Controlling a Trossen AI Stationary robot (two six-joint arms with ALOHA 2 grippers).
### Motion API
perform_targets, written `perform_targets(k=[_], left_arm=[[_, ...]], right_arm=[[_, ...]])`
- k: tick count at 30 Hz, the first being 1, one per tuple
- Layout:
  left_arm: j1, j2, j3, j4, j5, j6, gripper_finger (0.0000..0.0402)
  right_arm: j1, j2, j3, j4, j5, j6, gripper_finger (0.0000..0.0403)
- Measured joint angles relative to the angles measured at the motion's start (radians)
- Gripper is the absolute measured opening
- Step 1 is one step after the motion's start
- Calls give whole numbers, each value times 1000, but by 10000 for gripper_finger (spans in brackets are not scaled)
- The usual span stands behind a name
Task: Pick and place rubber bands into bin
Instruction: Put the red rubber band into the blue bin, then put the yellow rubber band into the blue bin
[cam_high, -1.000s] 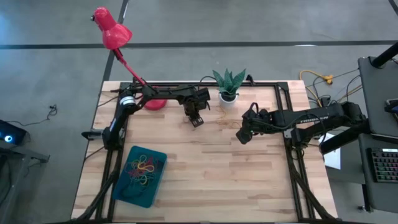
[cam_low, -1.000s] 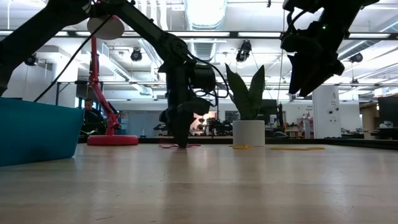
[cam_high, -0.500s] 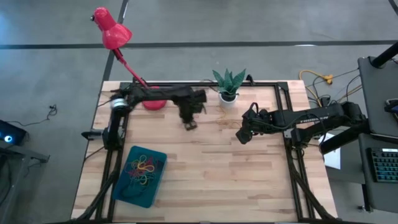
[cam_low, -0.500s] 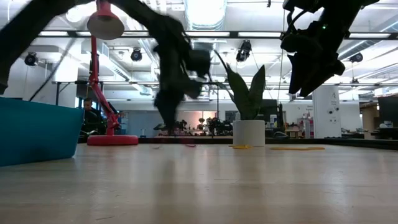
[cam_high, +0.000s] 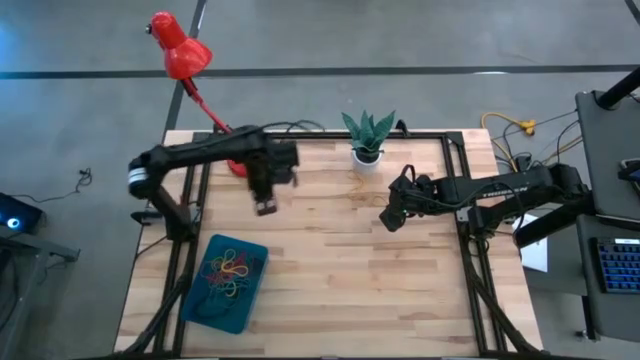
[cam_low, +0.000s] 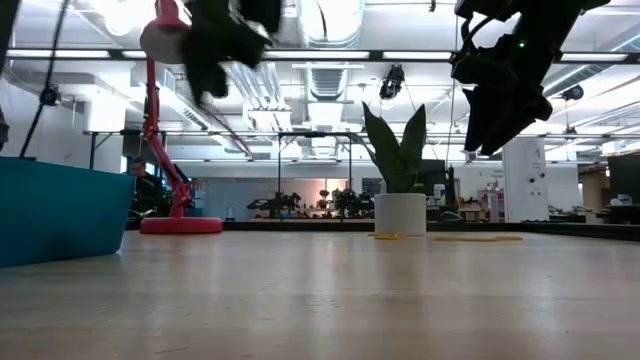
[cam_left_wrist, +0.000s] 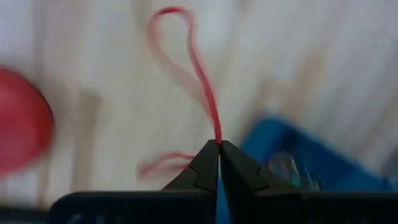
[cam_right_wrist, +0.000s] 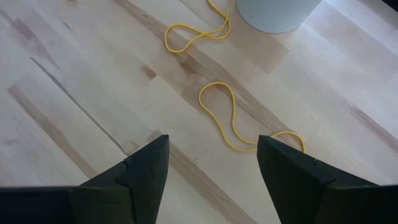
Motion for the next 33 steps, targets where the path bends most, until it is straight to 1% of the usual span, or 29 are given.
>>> perform_targets(k=[2, 3, 6, 7, 10, 13, 15, 19, 23, 24, 25, 27, 28, 30, 33], left_arm=[[-35, -53, 0, -100, 25, -5, 0], [-54, -80, -7, -101, 55, 7, 0], [-136, -191, -58, -44, 235, 42, 0], [-173, -223, -73, -39, 270, 25, 0], [-280, -301, -152, -68, 259, -90, 0], [-379, -351, -260, -46, 245, -228, 0], [-440, -375, -337, -14, 265, -316, 0], [-564, -410, -497, 187, 298, -469, 0], [-681, -444, -650, 416, 299, -609, 0], [-704, -447, -684, 458, 284, -647, 0], [-725, -447, -711, 484, 248, -683, 0], [-760, -448, -748, 496, 178, -743, 1], [-772, -449, -762, 495, 160, -756, 3], [-781, -448, -783, 507, 157, -778, 16], [-780, -447, -803, 512, 154, -800, 52]], right_arm=[[0, 0, 0, 0, 0, 0, 228], [0, 0, 0, 0, 0, -4, 228], [0, 0, 0, 4, 0, -23, 228], [0, 0, 0, 4, 1, -31, 228], [0, 0, 0, 5, 2, -49, 228], [0, 0, 0, 13, 2, -67, 228], [0, 0, 0, 16, 2, -88, 228], [0, 0, 0, 36, 0, -121, 228], [0, 0, 0, 65, -38, -143, 228], [0, 0, 0, 76, -54, -165, 228], [0, 0, 0, 88, -58, -191, 228], [1, 0, 0, 108, -59, -245, 228], [1, 0, 0, 114, -59, -274, 228], [-2, 0, 0, 120, -60, -335, 228], [-11, 2, 0, 120, -64, -412, 228]])
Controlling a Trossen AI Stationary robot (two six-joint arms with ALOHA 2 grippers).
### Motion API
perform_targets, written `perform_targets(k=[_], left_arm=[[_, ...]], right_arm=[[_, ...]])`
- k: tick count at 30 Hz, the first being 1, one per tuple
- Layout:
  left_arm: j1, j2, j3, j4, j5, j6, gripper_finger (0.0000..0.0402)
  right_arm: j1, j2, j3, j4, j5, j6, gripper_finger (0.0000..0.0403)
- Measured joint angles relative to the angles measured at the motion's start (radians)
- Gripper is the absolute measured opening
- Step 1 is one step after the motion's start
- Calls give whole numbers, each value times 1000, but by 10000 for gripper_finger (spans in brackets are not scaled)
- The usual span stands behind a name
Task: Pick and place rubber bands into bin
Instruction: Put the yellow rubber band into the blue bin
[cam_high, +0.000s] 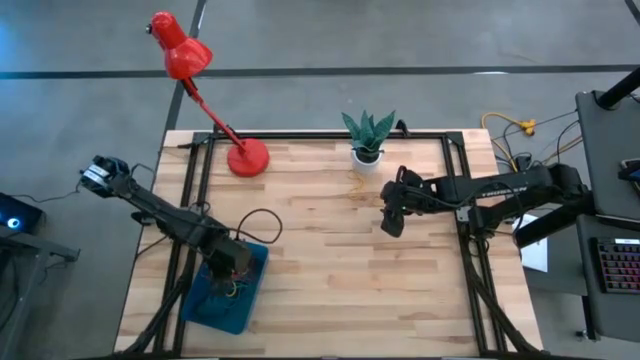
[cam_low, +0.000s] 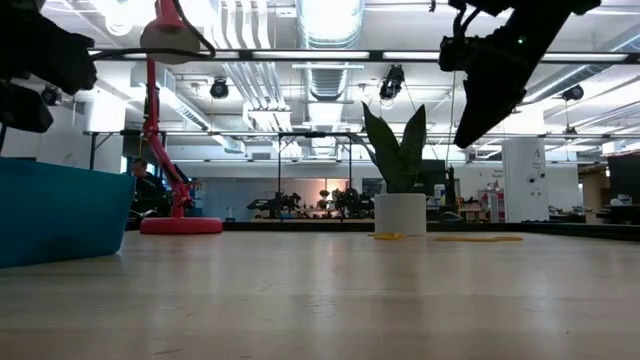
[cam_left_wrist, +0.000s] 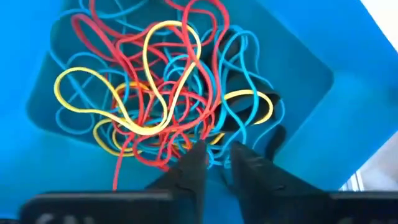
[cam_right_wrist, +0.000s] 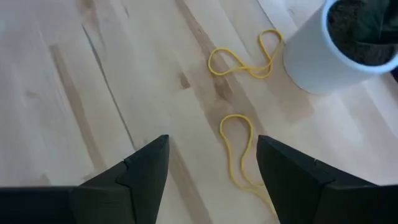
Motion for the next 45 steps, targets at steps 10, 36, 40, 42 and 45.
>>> perform_targets(k=[10, 36, 40, 42, 45], left_arm=[[13, -16, 50, -3, -10, 30, 182], [761, 486, 463, 574, -251, 609, 195], [742, 685, 738, 486, -404, 634, 186], [742, 776, 864, 420, -404, 632, 179], [738, 888, 1009, 321, -404, 587, 171]], right_arm=[[-61, 166, 0, 91, -211, -87, 228], [28, -126, 99, -384, -72, 345, 228], [74, -115, 97, -431, 1, 422, 228], [84, -106, 97, -453, 30, 448, 228], [86, -98, 95, -462, 42, 481, 228]])
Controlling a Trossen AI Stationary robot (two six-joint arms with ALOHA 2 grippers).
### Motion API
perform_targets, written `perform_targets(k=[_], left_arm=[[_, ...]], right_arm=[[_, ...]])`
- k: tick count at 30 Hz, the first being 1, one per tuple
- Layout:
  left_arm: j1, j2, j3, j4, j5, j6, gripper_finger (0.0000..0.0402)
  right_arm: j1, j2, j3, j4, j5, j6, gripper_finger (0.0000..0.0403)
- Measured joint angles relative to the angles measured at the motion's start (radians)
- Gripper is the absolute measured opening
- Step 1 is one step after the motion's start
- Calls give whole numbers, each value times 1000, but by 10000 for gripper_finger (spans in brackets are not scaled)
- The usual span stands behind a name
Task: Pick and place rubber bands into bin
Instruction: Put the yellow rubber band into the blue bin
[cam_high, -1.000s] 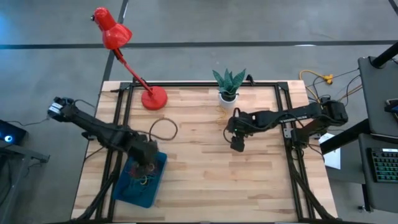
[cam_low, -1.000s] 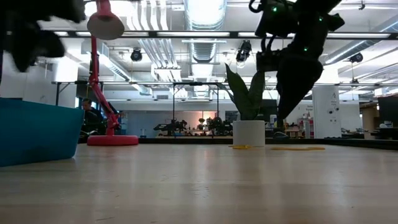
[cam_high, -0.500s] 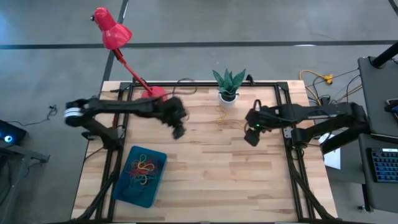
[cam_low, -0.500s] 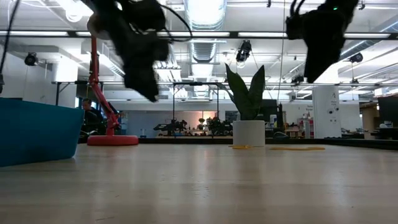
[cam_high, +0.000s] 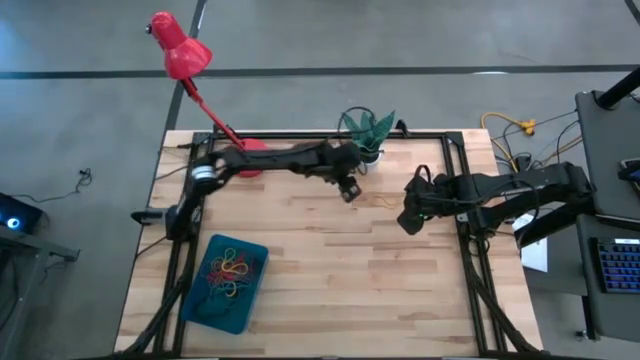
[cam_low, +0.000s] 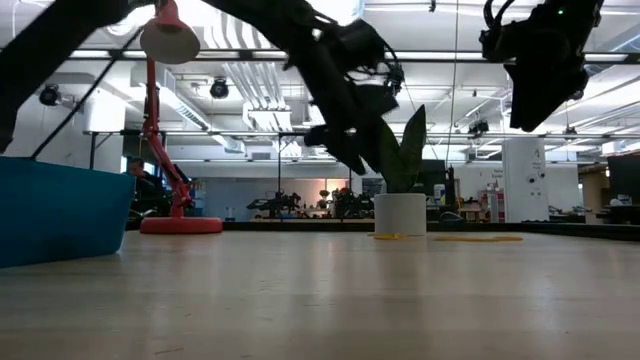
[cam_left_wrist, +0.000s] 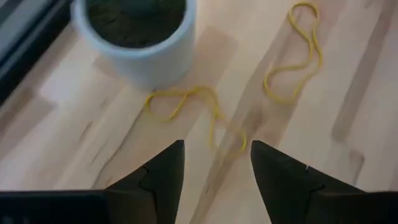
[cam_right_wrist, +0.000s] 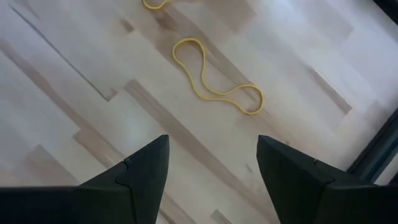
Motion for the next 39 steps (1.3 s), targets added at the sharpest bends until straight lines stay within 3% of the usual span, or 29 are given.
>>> perform_targets(k=[4, 12, 18, 21, 30, 39], left_arm=[[-25, 103, 72, -20, 0, -8, 157], [-46, 161, 60, -34, -42, -103, 142], [-14, 216, 75, 4, 110, -223, 141], [-13, 236, 77, 6, 108, -249, 141], [-19, 236, 72, 49, 29, -231, 141], [-82, 197, 72, 58, -54, -22, 141]], right_arm=[[0, 3, -2, -3, 1, 23, 228], [0, 5, -4, -23, 1, 48, 228], [0, 6, -5, -21, 0, 48, 228], [0, 6, -6, -21, -2, 65, 228], [0, 6, -6, -21, -10, 119, 228], [0, 6, -6, -18, -15, 126, 228]])
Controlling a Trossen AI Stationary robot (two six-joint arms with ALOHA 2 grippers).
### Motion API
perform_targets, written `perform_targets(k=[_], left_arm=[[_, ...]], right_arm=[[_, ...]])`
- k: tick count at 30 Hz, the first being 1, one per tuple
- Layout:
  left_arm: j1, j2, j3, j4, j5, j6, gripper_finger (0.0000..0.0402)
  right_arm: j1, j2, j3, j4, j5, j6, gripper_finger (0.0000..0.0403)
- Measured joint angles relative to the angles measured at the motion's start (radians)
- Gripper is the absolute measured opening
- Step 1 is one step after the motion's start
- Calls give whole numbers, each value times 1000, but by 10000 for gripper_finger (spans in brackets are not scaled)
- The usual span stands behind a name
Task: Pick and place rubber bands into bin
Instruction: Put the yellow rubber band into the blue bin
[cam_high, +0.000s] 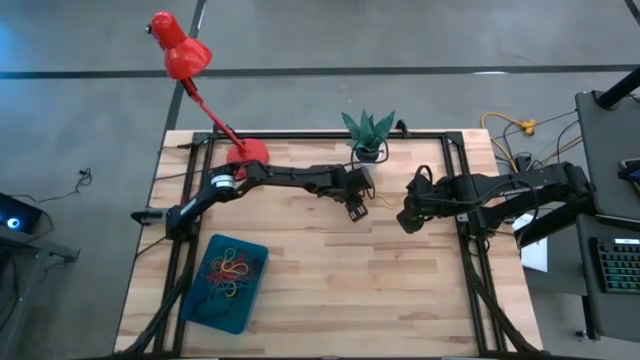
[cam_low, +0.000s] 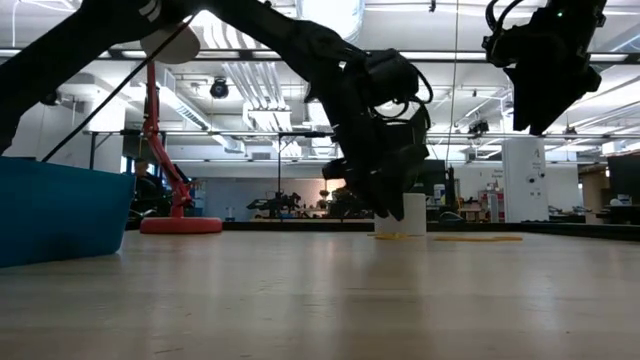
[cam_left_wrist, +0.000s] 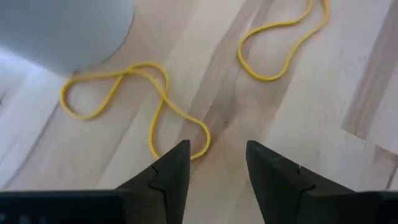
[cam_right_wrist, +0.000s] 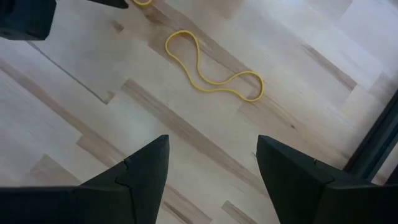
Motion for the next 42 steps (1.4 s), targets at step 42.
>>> perform_targets(k=[42], left_arm=[[76, -19, -41, 11, 304, 559, 141]], right_arm=[[0, 8, -5, 74, 31, 89, 228]])
